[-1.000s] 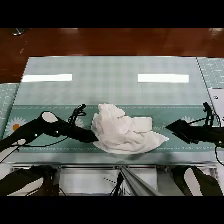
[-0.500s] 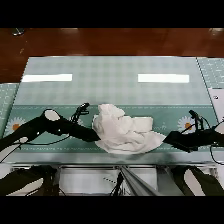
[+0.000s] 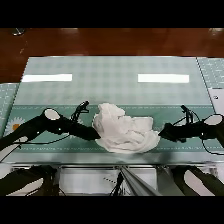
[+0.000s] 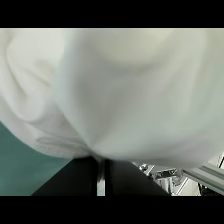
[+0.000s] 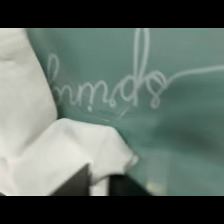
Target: Fold the shirts.
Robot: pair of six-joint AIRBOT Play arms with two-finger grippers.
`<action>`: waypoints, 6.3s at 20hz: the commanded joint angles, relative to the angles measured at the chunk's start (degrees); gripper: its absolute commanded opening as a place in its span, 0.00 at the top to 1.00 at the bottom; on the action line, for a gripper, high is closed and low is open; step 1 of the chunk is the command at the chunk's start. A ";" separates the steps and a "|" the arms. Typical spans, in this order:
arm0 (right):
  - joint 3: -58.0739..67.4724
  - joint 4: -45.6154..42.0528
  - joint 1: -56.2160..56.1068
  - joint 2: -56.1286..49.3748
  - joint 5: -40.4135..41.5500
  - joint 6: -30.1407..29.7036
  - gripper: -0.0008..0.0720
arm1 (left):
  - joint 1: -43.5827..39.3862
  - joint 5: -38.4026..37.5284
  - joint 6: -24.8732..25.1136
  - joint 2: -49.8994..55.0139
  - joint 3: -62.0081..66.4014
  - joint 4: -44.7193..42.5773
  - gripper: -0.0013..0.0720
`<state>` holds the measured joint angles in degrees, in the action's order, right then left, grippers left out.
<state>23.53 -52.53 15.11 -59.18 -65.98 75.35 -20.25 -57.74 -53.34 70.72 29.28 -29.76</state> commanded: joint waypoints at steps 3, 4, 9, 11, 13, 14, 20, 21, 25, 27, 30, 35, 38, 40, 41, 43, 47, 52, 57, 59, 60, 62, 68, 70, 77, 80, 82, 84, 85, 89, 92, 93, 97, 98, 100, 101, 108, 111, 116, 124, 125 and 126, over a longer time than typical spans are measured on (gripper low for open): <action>2.23 8.96 -3.30 -3.39 0.24 -9.86 0.95 | 0.07 0.68 -0.52 -0.39 3.67 0.07 0.95; 4.92 8.44 -4.74 -3.39 -0.46 -9.81 0.95 | 0.50 0.13 -0.55 -1.03 5.77 0.13 0.95; 36.09 7.39 -6.73 -3.32 -5.77 -4.55 0.95 | 9.22 -0.83 -6.36 -9.07 26.45 0.24 0.94; 54.36 7.04 -6.71 -3.34 -5.77 -1.92 0.95 | 13.94 1.25 -9.75 -12.66 38.34 0.22 0.95; 73.24 3.13 -6.71 -3.32 -6.08 0.81 0.95 | 18.53 1.51 -12.00 -15.21 51.34 0.17 0.95; 82.36 0.74 -6.71 -3.32 -7.10 2.03 0.95 | 20.55 0.72 -12.63 -16.02 57.64 0.17 0.95; 101.07 -7.23 -6.71 7.65 -8.24 3.45 0.95 | 25.24 -7.37 -21.18 -22.51 84.98 -15.98 0.95; 100.98 -8.63 -6.71 10.25 -8.09 3.43 0.95 | 25.24 -10.27 -21.18 -24.02 86.73 -18.34 0.95; 100.96 -11.08 -6.71 18.21 -9.03 3.19 0.95 | 25.24 -15.91 -22.43 -32.06 87.38 -23.41 0.95; 100.96 -10.82 -6.71 19.89 -10.29 3.28 0.95 | 25.24 -20.09 -23.15 -33.70 86.95 -23.37 0.95; 98.92 -10.78 -6.71 20.24 -13.99 3.74 0.95 | 25.24 -27.41 -25.49 -33.62 83.08 -23.32 0.95; 83.08 -10.45 -6.71 20.35 -16.04 3.63 0.95 | 25.22 -26.97 -25.59 -32.61 64.70 -20.90 0.95; 72.11 -10.38 -6.73 19.08 -13.88 3.26 0.95 | 25.20 -22.38 -22.99 -29.68 51.56 -13.49 0.95; 66.36 -10.38 -6.71 16.11 -12.09 2.71 0.95 | 24.04 -17.14 -20.11 -26.40 43.76 -9.68 0.94; 64.08 -10.36 -6.71 13.81 -11.08 2.54 0.95 | 22.60 -14.14 -18.97 -24.11 40.54 -9.64 0.94; 61.88 -10.38 -6.71 7.56 -9.05 1.70 0.95 | 19.56 -8.74 -17.07 -18.21 36.61 -9.64 0.94; 61.88 -8.17 -6.71 -8.52 -2.21 1.75 0.95 | 15.10 3.50 -16.06 -1.99 36.54 -9.64 0.95; 61.88 3.02 -6.71 -25.77 6.16 2.19 0.95 | 12.85 9.35 -16.13 12.28 38.42 -8.61 0.94; 61.88 6.56 -6.58 -34.21 5.97 6.29 0.68 | 12.92 6.01 -19.93 16.48 38.42 -8.57 0.16; 61.88 6.38 -6.45 -34.80 4.15 6.75 0.12 | 14.71 -1.70 -19.04 16.74 39.15 -11.39 0.02; 61.88 6.21 -5.60 -34.42 2.60 6.73 0.12 | 16.90 -6.71 -20.48 16.72 39.91 -13.68 0.02; 61.88 5.46 -1.90 -32.54 -3.87 6.58 0.13 | 22.53 -17.16 -21.27 16.00 40.48 -15.02 0.02; 43.56 -6.49 9.11 -16.79 -8.11 2.43 0.14 | 29.31 -19.50 -14.64 3.13 21.90 -11.76 0.02; 29.31 -3.45 11.30 -9.84 -1.20 1.55 0.14 | 25.94 -15.61 -8.98 -0.66 10.51 -2.36 0.02; 9.22 9.01 11.56 -0.37 4.50 -5.64 0.14 | 7.21 2.71 -4.66 0.44 0.74 12.50 0.03; 9.20 8.57 11.56 -0.37 4.70 -5.64 0.14 | 3.69 7.89 -6.54 2.78 2.67 12.50 0.03; 9.20 8.52 11.56 -0.37 4.66 -5.64 0.14 | 3.67 7.91 -6.56 4.15 4.09 12.92 0.03; 9.20 8.50 11.56 -0.37 4.68 -5.86 0.14 | 3.39 8.09 -6.54 5.22 4.79 13.77 0.03; 9.20 8.50 11.56 -0.37 4.76 -5.88 0.14 | 2.91 8.37 -6.49 5.75 4.79 14.95 0.03; 9.20 8.50 11.56 -0.37 5.20 -5.99 0.14 | -0.37 12.46 -6.49 7.74 4.85 17.49 0.09; 9.20 8.44 11.56 -0.37 5.31 -6.03 0.14 | -0.44 14.12 -6.29 7.93 5.53 17.99 0.88; 9.20 7.72 11.56 -0.37 5.79 -6.03 0.14 | -0.35 14.10 -5.86 7.93 6.05 17.79 0.95; 9.20 -2.71 11.63 -1.81 8.24 1.68 0.14 | -0.35 13.20 -4.70 7.91 7.28 17.09 0.95; 9.20 -2.80 11.61 -3.02 7.41 2.16 0.14 | -0.35 12.92 -4.66 7.87 7.30 17.09 0.95; 9.20 -0.87 11.56 -5.55 6.27 1.99 0.14 | -0.35 12.17 -4.33 7.87 7.30 17.14 0.95; 9.20 0.68 11.56 -7.02 6.19 1.31 0.14 | -0.35 12.09 -4.33 7.87 7.32 17.11 0.95; 9.44 10.27 6.62 -14.34 7.06 -4.61 0.14 | -0.35 12.31 -4.35 7.87 7.34 17.16 0.95; 12.11 10.95 0.74 -16.15 10.95 -4.57 0.43 | -0.35 12.07 -4.37 7.85 7.34 17.18 0.95; 26.73 3.23 -2.78 -16.61 2.82 -3.58 0.95 | 3.54 8.37 -4.11 5.49 10.56 17.18 0.95; 87.58 -2.51 -2.71 -11.50 -7.06 4.46 0.95 | 26.49 10.67 -10.56 -14.29 51.87 7.08 0.95; 93.77 -2.62 -2.71 -10.49 -7.85 4.96 0.95 | 28.63 10.75 -12.94 -16.37 56.81 2.82 0.95; 97.11 -2.71 -2.71 -8.59 -7.54 5.05 0.95 | 30.32 10.75 -15.28 -18.53 60.59 -1.73 0.95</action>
<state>103.83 -53.60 12.49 -70.24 -70.78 78.02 3.92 -48.90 -62.28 57.98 76.88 -20.84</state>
